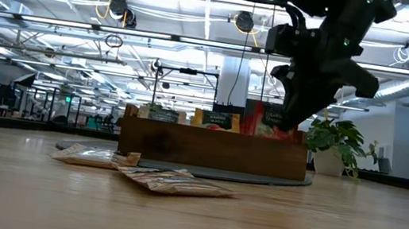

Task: Pick & Place Tea
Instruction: Put the top right red tea bag into the right section of the wooden organizer

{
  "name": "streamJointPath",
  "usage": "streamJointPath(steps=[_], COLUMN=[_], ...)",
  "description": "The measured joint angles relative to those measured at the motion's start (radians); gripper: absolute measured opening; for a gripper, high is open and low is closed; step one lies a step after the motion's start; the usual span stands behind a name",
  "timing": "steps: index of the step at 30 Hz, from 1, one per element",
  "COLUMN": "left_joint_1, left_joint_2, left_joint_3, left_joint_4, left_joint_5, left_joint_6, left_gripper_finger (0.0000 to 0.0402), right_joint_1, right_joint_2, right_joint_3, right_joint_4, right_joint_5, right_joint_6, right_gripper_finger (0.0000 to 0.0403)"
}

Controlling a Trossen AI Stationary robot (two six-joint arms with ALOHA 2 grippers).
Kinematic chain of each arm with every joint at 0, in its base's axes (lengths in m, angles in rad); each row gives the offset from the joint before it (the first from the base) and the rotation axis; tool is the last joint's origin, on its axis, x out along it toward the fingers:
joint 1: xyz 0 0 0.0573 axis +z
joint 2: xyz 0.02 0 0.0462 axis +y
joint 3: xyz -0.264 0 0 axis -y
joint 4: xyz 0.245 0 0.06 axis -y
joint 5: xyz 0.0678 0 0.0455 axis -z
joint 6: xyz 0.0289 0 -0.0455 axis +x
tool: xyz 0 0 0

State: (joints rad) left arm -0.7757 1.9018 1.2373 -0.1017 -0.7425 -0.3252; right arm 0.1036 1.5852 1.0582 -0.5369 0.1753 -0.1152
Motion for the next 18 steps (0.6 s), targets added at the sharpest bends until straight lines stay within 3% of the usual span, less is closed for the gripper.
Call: streamJointPath(steps=[7,18], left_joint_1=[0.0,-0.01], left_joint_2=[-0.001,-0.001], left_joint_3=[0.0,0.001], left_joint_4=[0.0,-0.031], left_joint_5=[0.0,0.0], left_joint_6=[0.001,-0.011], left_gripper_finger=[0.0042,0.0042], right_joint_1=[0.0,0.0], right_joint_2=[0.0,-0.044], right_joint_3=[-0.033,-0.017], right_joint_4=[0.071,0.118], right_joint_5=[0.005,0.007], right_joint_6=[-0.033,-0.006], right_gripper_finger=[0.0014,0.0096])
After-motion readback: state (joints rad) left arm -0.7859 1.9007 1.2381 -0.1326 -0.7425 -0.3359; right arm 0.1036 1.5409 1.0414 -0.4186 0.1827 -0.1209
